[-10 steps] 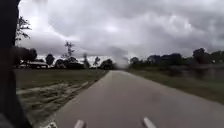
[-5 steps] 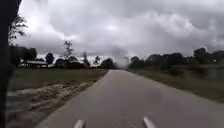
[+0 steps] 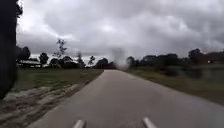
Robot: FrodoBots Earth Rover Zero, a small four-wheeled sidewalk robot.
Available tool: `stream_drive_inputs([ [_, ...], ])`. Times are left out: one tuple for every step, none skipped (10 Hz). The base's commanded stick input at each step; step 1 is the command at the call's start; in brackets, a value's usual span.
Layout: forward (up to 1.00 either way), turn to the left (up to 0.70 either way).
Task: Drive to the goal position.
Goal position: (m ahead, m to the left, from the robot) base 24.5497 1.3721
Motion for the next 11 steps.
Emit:
stream_drive_inputs([
  [0.7, 0.0],
  [0.7, 0.0],
  [0.7, 0.0],
  [0.7, 0.0],
  [0.7, 0.0],
  [0.7, 0.0],
  [0.7, 0.0],
  [0.7, 0.0],
  [0.7, 0.0],
  [0.7, 0.0],
  [0.7, 0.0],
])
